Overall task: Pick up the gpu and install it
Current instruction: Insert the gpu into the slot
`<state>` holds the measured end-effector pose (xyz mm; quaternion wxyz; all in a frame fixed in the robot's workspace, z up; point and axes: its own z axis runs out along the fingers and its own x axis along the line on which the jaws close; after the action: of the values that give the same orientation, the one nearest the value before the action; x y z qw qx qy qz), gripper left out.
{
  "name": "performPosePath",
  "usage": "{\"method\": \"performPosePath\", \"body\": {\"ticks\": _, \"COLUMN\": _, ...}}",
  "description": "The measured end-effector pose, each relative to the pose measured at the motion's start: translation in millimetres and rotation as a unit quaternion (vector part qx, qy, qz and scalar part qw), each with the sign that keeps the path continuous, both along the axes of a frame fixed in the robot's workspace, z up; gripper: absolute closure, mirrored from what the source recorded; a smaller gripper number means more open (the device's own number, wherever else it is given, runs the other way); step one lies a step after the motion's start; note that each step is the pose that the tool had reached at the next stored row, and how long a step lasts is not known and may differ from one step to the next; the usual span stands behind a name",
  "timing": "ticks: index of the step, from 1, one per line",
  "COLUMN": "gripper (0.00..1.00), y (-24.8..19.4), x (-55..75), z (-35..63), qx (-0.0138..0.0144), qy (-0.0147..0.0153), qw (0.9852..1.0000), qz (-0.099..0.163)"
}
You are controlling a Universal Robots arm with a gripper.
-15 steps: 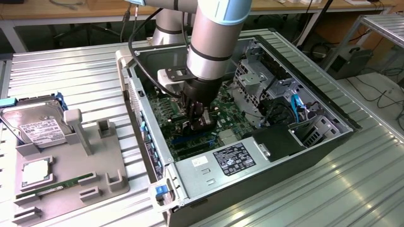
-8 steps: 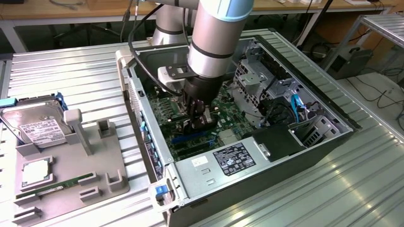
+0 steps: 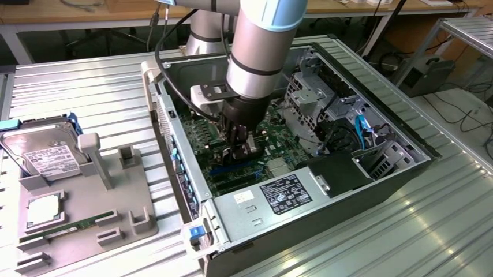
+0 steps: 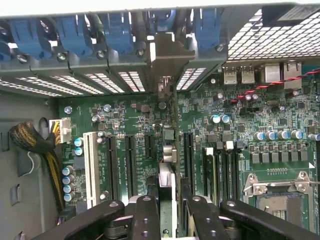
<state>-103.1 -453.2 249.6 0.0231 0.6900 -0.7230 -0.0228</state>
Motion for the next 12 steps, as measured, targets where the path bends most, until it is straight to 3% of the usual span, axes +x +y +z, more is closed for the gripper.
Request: {"method": "performPosePath", "body": {"ticks": 12, "gripper": 0.74, "y": -0.2, "x": -0.3, "z": -6.2, "qx": -0.0014, "qy": 0.0007, "qw": 1.0000, "qz": 0.006}}
